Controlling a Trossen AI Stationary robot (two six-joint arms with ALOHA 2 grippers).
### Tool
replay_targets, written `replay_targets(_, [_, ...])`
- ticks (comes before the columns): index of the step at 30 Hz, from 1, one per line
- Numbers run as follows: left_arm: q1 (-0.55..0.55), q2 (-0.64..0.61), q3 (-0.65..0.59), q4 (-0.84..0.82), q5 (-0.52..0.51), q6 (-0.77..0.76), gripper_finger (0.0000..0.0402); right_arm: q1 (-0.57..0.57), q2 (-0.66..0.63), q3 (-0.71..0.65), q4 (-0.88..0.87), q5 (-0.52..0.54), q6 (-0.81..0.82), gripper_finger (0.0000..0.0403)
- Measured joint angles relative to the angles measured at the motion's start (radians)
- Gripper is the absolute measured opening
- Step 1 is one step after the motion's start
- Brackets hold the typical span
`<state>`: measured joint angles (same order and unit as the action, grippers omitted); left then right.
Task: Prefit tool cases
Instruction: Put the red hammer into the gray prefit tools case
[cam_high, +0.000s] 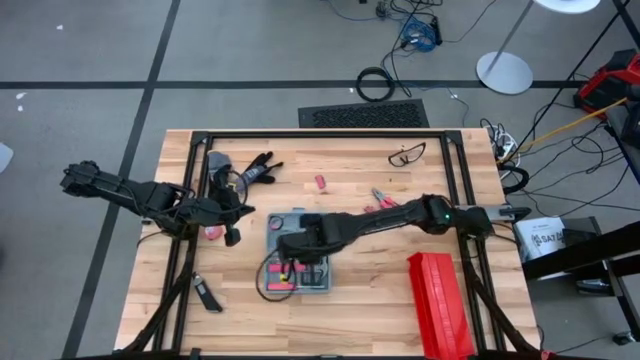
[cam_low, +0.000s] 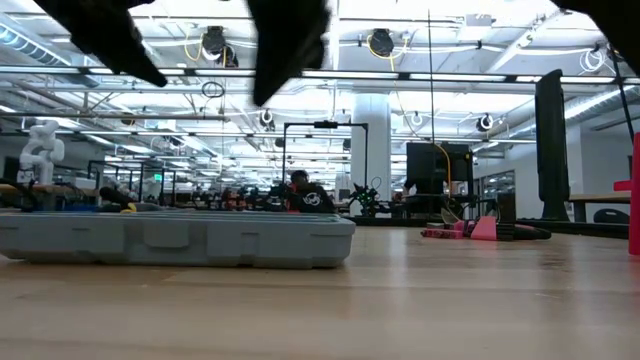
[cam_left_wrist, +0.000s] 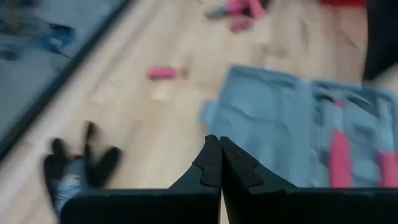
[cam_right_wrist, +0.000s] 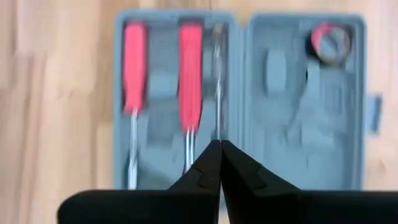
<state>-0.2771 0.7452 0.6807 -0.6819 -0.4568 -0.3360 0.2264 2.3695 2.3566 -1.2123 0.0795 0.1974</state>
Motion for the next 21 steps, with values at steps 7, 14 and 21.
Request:
replay_targets(7, [0.001, 0.054, -0.061, 0.002, 0.068, -0.068, 0.0, 0.09, -0.005, -0.027, -0.023, -0.124, 0.032, 0.0])
replay_targets(14, [0.002, 0.237, -0.133, 0.372, 0.093, 0.046, 0.0, 0.098, 0.013, -0.175, 0.238, -0.264, 0.067, 0.0])
replay_targets(21, [0.029, 0.469, -0.132, 0.503, 0.091, 0.071, 0.0, 0.073, 0.016, -0.302, 0.292, -0.349, 0.097, 0.0])
